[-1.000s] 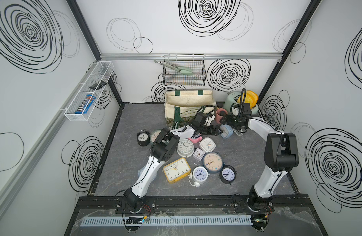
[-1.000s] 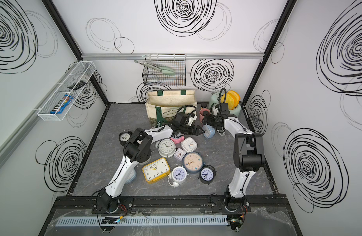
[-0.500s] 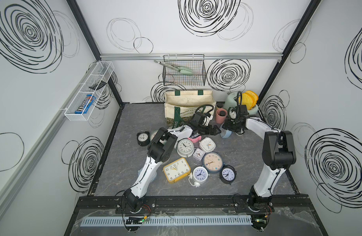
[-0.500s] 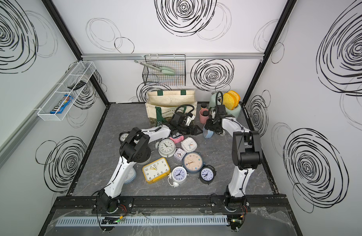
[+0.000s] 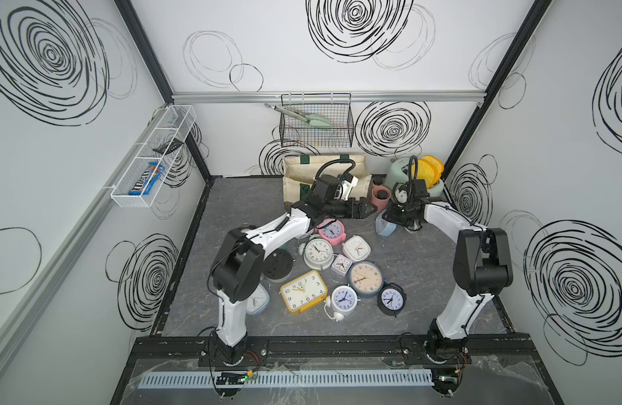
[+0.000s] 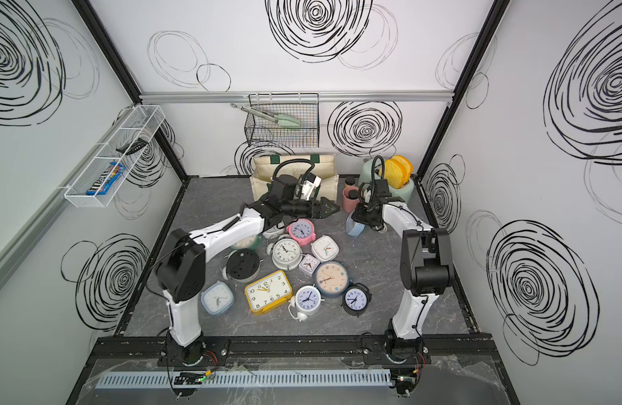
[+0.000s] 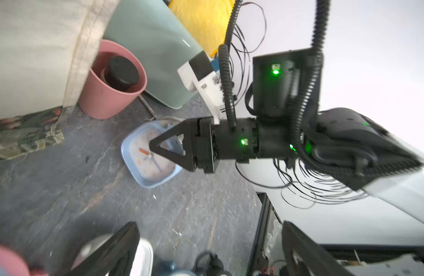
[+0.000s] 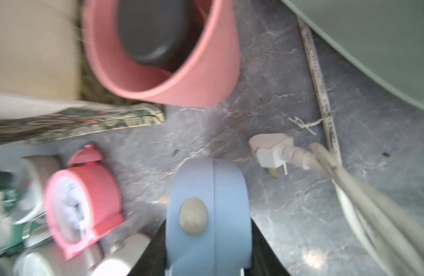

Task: Put the alarm clock into the canvas bag
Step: Pick up the alarm from the center of the board.

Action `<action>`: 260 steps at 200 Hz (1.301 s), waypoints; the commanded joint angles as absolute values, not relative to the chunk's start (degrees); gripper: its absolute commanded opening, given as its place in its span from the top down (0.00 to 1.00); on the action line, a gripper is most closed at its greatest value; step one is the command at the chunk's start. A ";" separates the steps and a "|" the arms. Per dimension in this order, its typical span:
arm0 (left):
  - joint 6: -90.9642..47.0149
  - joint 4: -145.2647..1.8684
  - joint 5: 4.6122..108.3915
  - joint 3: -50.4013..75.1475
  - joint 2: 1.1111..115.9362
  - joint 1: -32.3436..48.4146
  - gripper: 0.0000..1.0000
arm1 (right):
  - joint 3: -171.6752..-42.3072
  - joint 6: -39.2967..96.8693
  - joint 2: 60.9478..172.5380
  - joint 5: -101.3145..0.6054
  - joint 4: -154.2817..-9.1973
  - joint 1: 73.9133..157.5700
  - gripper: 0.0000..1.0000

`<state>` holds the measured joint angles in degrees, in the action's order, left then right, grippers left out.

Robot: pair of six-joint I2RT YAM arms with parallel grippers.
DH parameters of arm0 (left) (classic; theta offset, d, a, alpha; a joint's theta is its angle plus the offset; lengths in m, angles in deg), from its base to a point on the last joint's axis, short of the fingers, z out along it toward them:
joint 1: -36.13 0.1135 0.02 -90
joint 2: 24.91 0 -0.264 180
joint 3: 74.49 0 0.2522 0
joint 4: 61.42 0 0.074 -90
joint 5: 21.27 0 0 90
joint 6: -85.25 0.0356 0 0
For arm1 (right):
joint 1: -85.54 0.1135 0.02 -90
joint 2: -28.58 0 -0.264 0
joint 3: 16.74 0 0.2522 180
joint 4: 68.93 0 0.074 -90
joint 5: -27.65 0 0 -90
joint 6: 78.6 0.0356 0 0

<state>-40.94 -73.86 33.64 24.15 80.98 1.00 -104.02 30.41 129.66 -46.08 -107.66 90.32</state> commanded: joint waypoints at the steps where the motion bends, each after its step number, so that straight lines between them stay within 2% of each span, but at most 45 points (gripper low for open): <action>1: -39.59 -74.49 36.02 17.50 71.14 3.62 0.04 | -101.12 35.33 118.69 -35.40 -101.98 89.23 0.80; 31: -42.08 -70.79 30.04 5.92 58.42 8.32 0.04 | -95.29 43.39 110.23 -21.00 -90.49 88.80 0.83; 54: -47.28 -63.92 21.88 -0.65 53.07 11.52 0.04 | -92.33 49.80 106.64 -13.37 -83.66 90.67 0.83; 96: -48.26 -64.84 18.75 1.38 53.85 11.24 0.03 | -91.65 58.35 105.00 -6.46 -76.75 98.61 0.81; 140: -46.85 -67.79 20.72 4.46 56.34 10.18 0.01 | -90.80 65.39 104.58 -2.64 -70.81 102.11 0.80; 159: -47.50 -67.07 20.81 4.97 56.66 9.52 0.05 | -89.99 67.32 104.54 -1.72 -68.92 102.37 0.80; 233: -56.64 -56.59 20.99 2.23 56.83 9.21 0.36 | -87.79 74.15 104.95 1.85 -60.95 102.42 0.79; 260: -59.38 -53.56 19.91 1.55 56.92 8.94 0.40 | -87.30 75.82 105.39 2.68 -58.84 102.42 0.79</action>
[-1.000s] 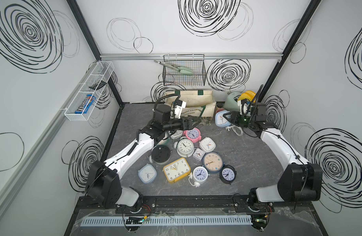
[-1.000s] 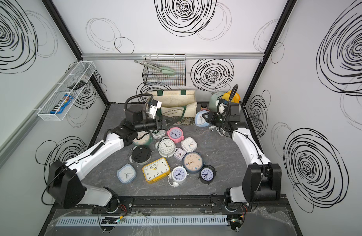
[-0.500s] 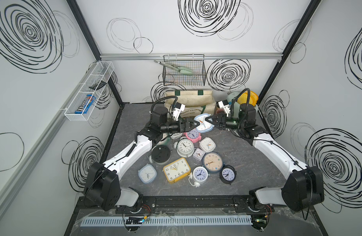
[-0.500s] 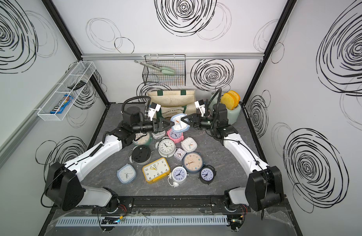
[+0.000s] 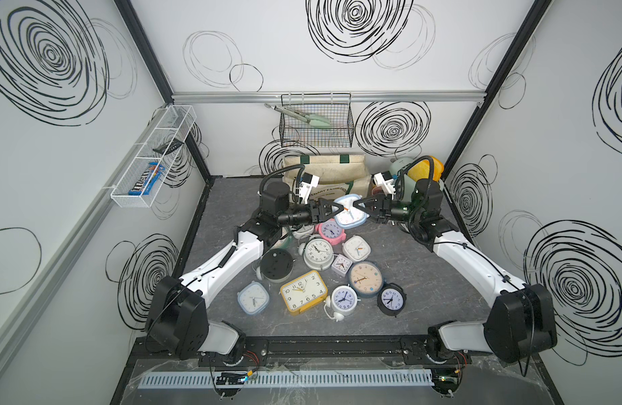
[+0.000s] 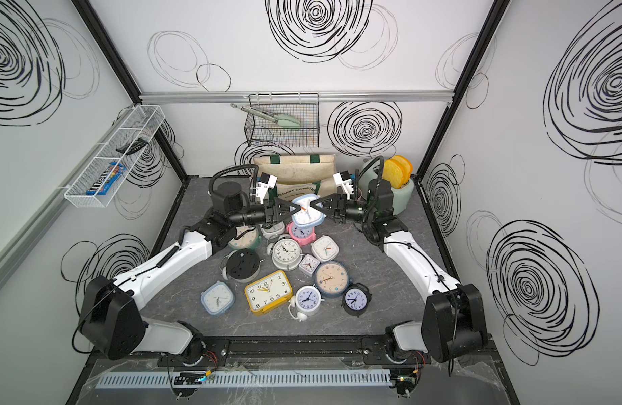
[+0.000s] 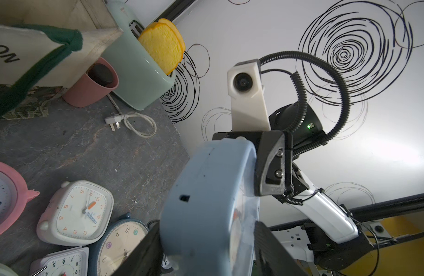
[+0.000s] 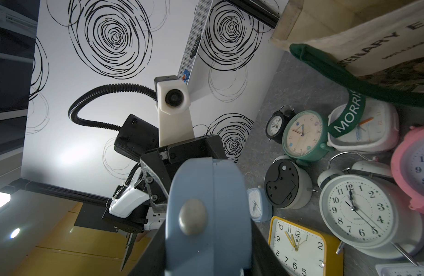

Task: Put the alarm clock into the canvas bag
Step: Pick up the alarm from the center of the board.

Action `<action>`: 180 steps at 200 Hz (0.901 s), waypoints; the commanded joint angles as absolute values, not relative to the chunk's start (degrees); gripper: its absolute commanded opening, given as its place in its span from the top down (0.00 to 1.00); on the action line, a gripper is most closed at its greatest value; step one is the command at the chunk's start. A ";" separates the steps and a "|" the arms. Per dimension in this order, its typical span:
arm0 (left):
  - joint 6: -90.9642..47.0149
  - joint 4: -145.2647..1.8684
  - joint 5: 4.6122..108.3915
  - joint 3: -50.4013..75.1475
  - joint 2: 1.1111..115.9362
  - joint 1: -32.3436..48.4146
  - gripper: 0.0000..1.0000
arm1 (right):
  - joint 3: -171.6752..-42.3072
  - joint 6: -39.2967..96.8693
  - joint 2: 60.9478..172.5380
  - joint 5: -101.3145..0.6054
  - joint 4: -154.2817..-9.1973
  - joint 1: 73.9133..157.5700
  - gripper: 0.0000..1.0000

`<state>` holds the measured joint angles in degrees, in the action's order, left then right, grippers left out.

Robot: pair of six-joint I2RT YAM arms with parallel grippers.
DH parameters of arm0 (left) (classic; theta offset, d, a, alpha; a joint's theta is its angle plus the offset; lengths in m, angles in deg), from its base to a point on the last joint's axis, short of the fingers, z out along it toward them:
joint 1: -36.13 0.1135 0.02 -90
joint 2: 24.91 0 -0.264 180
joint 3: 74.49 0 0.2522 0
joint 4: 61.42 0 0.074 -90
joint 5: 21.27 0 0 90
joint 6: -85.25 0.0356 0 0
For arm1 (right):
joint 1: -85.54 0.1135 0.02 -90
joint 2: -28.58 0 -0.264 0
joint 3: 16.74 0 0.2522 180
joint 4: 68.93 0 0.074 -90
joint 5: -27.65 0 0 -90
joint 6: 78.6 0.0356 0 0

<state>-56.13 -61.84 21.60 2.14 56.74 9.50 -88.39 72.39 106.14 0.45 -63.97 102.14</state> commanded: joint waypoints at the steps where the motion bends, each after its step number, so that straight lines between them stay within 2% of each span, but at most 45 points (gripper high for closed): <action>1: -59.40 -53.56 19.93 1.52 56.92 8.91 0.40 | -87.29 75.91 105.35 2.68 -58.77 102.46 0.79; 30: -61.54 -50.53 19.82 0.35 56.92 8.73 0.45 | -86.94 77.06 105.70 3.01 -57.07 102.56 0.79; 50: -63.31 -47.80 19.85 -0.61 56.76 8.56 0.54 | -87.23 77.48 106.26 3.47 -56.38 102.77 0.78; 70: -62.80 -48.49 21.20 -0.79 55.94 8.53 0.64 | -87.57 77.50 106.60 3.56 -56.04 102.88 0.74; 84: -61.38 -50.53 22.80 -0.48 55.22 8.31 0.66 | -87.95 77.38 106.86 3.64 -56.04 102.99 0.69; 94: -61.01 -51.11 23.64 -0.48 54.74 8.18 0.67 | -88.14 77.55 107.06 3.83 -55.95 102.96 0.64; 110: -60.87 -51.92 25.04 -0.40 54.05 8.09 0.70 | -88.40 77.46 107.29 4.07 -55.32 103.04 0.50; 118: -60.25 -53.58 26.28 0.08 53.62 8.18 0.72 | -88.63 77.17 107.26 4.16 -55.48 103.03 0.37; 134: -58.55 -57.38 29.97 1.24 52.21 8.51 0.71 | -89.74 74.59 107.09 3.75 -58.49 102.71 0.00; 160: -58.04 -63.38 37.70 3.42 50.20 10.61 0.72 | -93.07 63.55 105.66 -2.13 -72.33 101.61 0.03; 180: -58.40 -65.50 42.76 5.62 49.70 12.76 0.73 | -94.10 54.81 103.30 -12.08 -82.26 101.39 0.03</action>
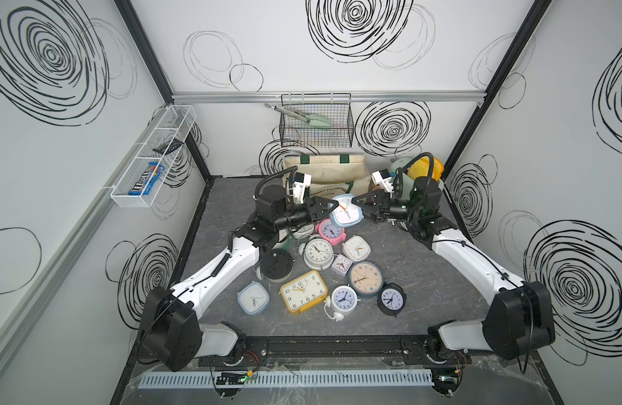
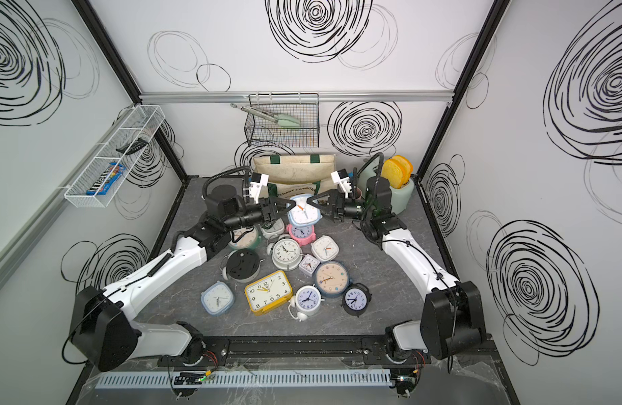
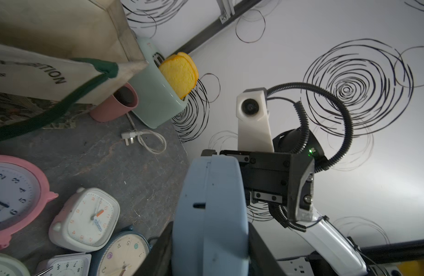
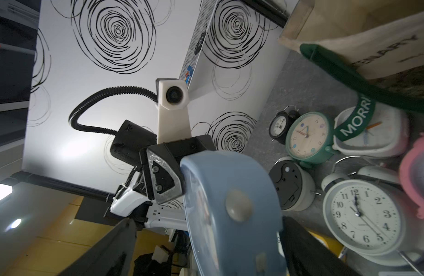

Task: Put the alarm clock into the canvas bag
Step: Pick up the alarm from the center of the board, then place the alarm at the canvas bag.

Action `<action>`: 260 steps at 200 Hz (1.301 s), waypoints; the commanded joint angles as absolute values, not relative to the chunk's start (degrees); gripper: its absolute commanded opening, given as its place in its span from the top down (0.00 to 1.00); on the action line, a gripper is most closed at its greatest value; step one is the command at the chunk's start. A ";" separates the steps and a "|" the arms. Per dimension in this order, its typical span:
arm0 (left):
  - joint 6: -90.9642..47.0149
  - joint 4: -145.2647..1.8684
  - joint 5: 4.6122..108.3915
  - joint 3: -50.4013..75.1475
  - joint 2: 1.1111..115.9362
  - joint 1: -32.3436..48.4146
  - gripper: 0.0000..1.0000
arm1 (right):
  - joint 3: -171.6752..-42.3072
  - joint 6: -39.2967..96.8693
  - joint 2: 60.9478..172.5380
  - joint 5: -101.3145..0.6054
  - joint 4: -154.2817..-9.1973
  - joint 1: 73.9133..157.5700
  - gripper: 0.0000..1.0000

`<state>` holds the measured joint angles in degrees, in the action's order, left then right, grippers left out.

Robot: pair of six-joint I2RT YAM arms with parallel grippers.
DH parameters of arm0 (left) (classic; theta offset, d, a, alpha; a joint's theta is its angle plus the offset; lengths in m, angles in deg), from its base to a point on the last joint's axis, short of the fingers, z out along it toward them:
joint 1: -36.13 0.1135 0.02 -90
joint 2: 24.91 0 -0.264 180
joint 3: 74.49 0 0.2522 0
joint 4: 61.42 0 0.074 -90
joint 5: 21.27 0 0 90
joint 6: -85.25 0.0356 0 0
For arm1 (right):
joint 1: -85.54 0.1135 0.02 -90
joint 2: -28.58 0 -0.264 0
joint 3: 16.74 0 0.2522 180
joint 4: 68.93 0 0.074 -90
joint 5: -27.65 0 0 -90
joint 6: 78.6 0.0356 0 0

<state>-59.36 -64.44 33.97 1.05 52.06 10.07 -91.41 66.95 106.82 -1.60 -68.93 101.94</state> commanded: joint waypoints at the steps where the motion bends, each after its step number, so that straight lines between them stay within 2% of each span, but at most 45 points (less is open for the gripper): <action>1: -58.47 -65.68 43.05 5.80 49.80 12.89 0.72 | -94.07 54.42 103.16 -12.83 -82.65 101.37 0.03; 38: -60.41 -70.46 53.69 13.83 54.87 15.34 0.72 | -93.01 46.78 100.57 -27.11 -92.55 101.63 0.03; 85: -64.38 -80.46 61.11 29.59 69.02 16.55 0.74 | -91.52 41.87 99.53 -33.76 -97.28 102.17 0.03; 119: -62.39 -88.29 58.64 41.48 79.80 17.40 0.74 | -89.74 39.87 98.24 -35.33 -98.43 102.19 0.03; 152: -60.03 -88.62 56.88 46.38 86.86 17.24 0.76 | -88.33 39.11 97.84 -34.97 -98.72 102.22 0.03; 260: -47.97 -105.85 59.40 70.40 108.49 14.74 0.76 | -83.39 38.54 95.46 -37.46 -100.24 102.15 0.03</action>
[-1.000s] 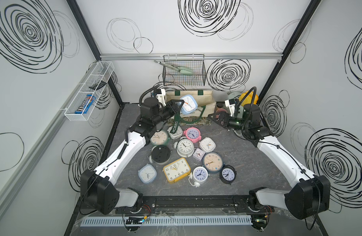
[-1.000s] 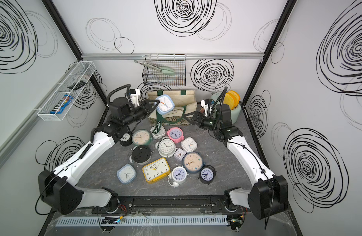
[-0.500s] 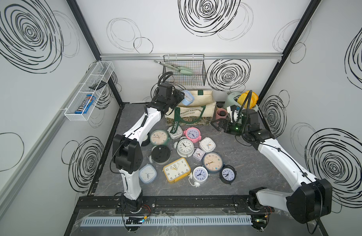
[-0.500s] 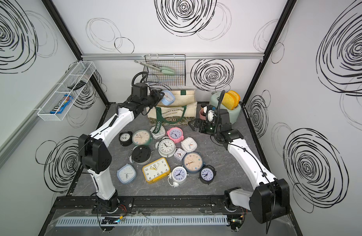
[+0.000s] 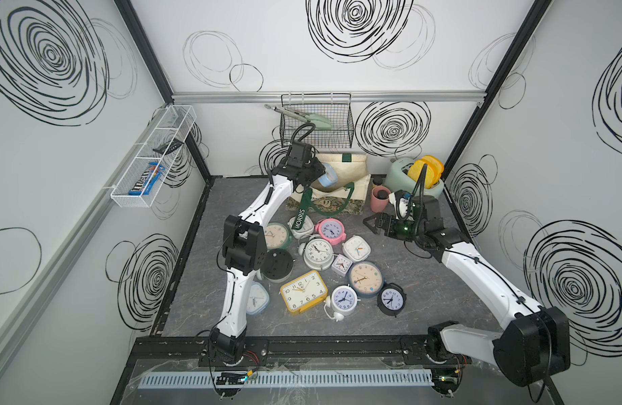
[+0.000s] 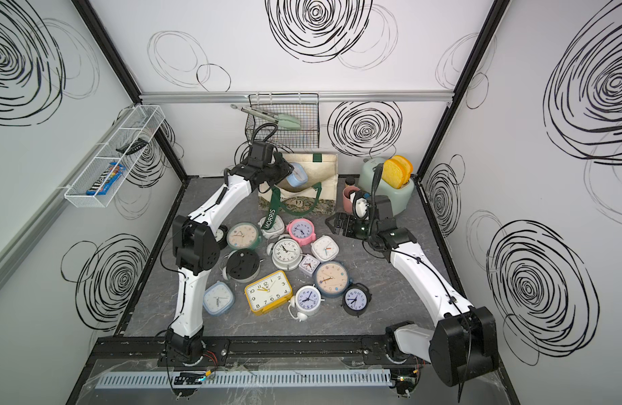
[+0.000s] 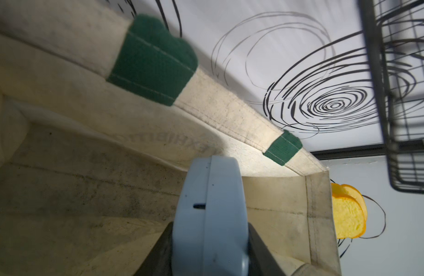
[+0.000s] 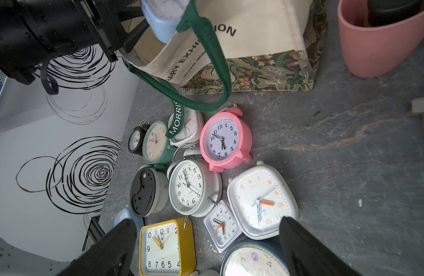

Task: Put the alarm clock into the canvas bag
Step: Place the alarm at the canvas bag.

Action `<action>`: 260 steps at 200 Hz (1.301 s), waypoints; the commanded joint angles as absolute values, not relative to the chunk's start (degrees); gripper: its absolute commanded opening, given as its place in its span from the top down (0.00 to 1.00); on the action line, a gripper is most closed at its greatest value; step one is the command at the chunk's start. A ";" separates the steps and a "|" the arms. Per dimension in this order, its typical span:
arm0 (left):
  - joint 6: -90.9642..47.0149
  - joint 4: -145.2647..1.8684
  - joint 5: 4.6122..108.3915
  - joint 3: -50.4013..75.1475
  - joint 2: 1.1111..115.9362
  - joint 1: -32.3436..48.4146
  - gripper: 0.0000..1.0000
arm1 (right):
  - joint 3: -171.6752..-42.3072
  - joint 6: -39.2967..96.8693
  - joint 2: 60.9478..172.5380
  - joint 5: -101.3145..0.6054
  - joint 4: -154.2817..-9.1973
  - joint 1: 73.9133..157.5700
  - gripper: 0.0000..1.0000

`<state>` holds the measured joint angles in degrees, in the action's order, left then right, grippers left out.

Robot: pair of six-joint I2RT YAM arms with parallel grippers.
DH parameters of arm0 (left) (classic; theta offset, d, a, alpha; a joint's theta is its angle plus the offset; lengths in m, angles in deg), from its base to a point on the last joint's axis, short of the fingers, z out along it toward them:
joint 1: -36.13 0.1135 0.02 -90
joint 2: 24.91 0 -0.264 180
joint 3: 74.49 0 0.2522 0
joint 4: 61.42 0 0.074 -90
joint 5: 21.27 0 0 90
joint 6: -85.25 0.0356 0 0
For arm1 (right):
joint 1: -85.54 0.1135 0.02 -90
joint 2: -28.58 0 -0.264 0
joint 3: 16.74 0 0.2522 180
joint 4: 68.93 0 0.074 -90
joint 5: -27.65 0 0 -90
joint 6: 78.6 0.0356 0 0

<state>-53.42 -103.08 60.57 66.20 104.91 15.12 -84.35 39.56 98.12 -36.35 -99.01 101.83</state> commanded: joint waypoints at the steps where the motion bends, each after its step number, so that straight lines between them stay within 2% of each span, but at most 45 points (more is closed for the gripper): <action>1: -47.89 -105.85 59.27 70.44 108.59 14.76 0.76 | -83.40 38.55 95.37 -37.47 -100.25 102.15 0.03; 56: -44.39 -106.69 56.12 69.39 112.54 14.44 0.75 | -82.53 37.88 95.02 -38.81 -100.63 102.11 0.03; 109: -42.90 -105.13 54.18 67.20 113.70 14.46 0.67 | -81.08 37.35 94.80 -38.69 -100.01 101.83 0.03; 139: -42.90 -104.28 52.78 66.46 112.82 14.69 0.48 | -81.11 37.06 94.93 -38.38 -99.84 100.90 0.03; 157: -42.81 -103.71 53.33 65.47 111.07 14.74 0.40 | -81.49 36.72 95.44 -38.46 -99.66 100.43 0.03; 195: -43.07 -103.32 51.88 65.02 109.33 15.21 0.32 | -81.74 37.24 96.57 -39.97 -98.79 100.28 0.03; 225: -42.47 -102.82 50.89 64.82 106.00 15.34 0.20 | -80.86 37.33 96.63 -41.95 -98.36 101.25 0.03; 260: -40.41 -104.13 53.57 64.64 99.48 14.39 0.11 | -81.58 36.16 99.00 -44.64 -99.24 103.30 0.03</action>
<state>-42.53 -104.70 52.04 64.39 107.67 14.70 -81.33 37.58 97.15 -41.75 -99.55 101.64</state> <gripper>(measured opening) 0.876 0.974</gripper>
